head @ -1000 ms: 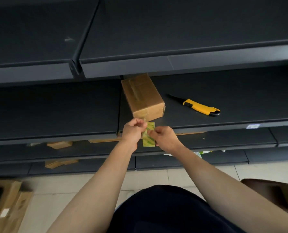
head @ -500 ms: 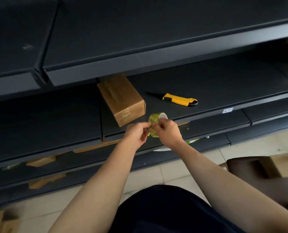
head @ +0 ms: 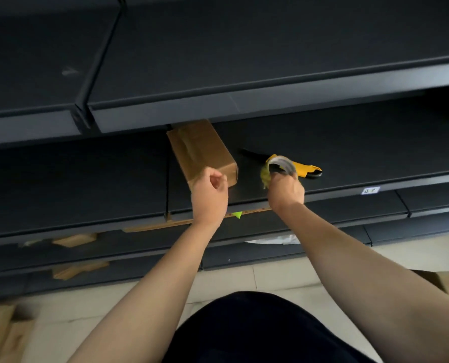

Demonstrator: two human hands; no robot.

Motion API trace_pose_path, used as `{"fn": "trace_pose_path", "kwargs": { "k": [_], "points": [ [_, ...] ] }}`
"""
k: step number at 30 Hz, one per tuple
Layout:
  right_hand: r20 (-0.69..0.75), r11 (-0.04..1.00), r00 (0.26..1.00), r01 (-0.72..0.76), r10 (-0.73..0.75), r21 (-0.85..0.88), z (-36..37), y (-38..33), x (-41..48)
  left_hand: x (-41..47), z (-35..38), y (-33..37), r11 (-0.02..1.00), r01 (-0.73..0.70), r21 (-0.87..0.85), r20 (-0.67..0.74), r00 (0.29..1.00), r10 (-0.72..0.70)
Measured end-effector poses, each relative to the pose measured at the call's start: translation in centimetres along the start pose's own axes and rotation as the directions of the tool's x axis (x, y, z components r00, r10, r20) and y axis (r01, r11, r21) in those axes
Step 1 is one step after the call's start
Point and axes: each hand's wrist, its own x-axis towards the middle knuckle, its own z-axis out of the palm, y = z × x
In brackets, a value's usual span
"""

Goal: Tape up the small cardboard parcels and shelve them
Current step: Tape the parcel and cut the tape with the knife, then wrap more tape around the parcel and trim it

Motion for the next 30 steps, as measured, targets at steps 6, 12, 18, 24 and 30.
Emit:
{"fn": "trace_pose_path", "kwargs": {
  "k": [6,12,18,24,30],
  "points": [
    [0.015,0.996,0.999,-0.038,0.040,-0.075,0.7,-0.7,1.1,2.6,-2.7,-2.5,0.962,-0.052,0.268,0.030,0.999,0.046],
    [0.035,0.994,0.994,-0.099,0.101,-0.050,0.9,-0.3,1.1,1.8,-2.4,-4.2,0.876,-0.171,0.451,0.096,0.985,0.144],
    [-0.179,0.976,0.976,-0.086,0.123,0.202,-1.2,-0.8,0.8,0.2,-0.8,-3.1,0.786,-0.322,0.527,0.108,0.943,0.314],
    [-0.182,0.889,0.983,0.116,-0.038,0.444,-4.8,-2.7,-0.3,0.6,-0.3,-1.9,0.801,-0.472,0.368,0.196,0.881,0.430],
    [-0.120,0.789,0.977,0.215,-0.178,0.575,-7.8,-3.4,-1.1,2.4,-2.1,-2.0,0.903,-0.341,0.260,0.005,0.936,0.352]
  ]
}}
